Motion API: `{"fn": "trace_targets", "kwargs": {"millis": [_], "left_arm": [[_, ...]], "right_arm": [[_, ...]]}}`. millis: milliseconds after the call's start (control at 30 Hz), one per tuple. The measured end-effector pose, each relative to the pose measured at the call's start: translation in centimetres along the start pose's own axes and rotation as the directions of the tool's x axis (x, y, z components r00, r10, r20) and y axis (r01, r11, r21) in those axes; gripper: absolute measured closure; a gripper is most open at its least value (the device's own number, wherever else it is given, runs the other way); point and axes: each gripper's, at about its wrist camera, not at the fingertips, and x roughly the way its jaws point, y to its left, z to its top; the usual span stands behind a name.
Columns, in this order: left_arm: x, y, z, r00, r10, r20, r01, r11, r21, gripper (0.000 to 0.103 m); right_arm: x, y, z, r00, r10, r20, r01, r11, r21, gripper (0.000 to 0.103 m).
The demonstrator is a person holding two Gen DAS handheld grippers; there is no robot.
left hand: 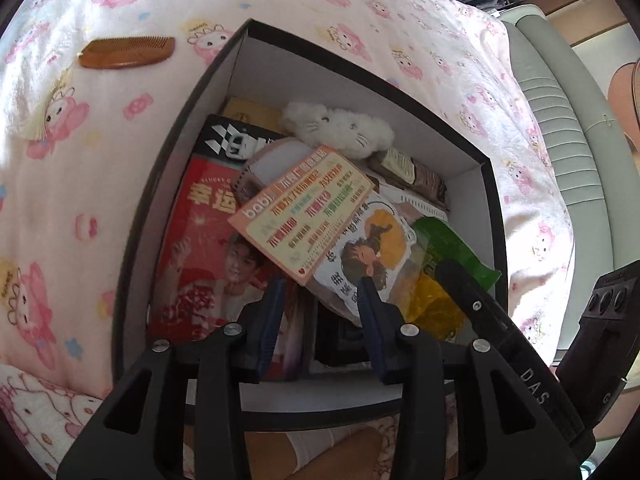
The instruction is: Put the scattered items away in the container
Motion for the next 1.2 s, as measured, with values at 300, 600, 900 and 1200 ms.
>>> {"fn": "trace_targets", "kwargs": {"millis": [300, 600, 900, 1200], "left_arm": [[0.1, 0.0, -0.6, 0.998, -0.042, 0.046, 0.044, 0.998, -0.051, 0.096], [-3.3, 0.1, 0.0, 0.975, 0.218, 0.047, -0.223, 0.963, 0.154, 0.088], [-3.0, -3.0, 0.7, 0.975, 0.175, 0.135, -0.204, 0.950, 0.238, 0.064], [3.8, -7.6, 4.0, 0.962, 0.258, 0.087, -0.272, 0.889, 0.368, 0.064]], "right_arm": [[-1.1, -0.8, 0.2, 1.000, 0.012, 0.019, -0.013, 1.000, 0.014, 0.070], [-1.2, -0.2, 0.1, 0.998, 0.055, 0.011, -0.055, 0.998, 0.007, 0.070], [-1.6, -0.9, 0.1, 0.999, 0.045, 0.015, -0.045, 0.999, 0.018, 0.070], [-1.6, -2.6, 0.5, 1.000, -0.028, 0.008, 0.027, 1.000, 0.013, 0.070]]}}
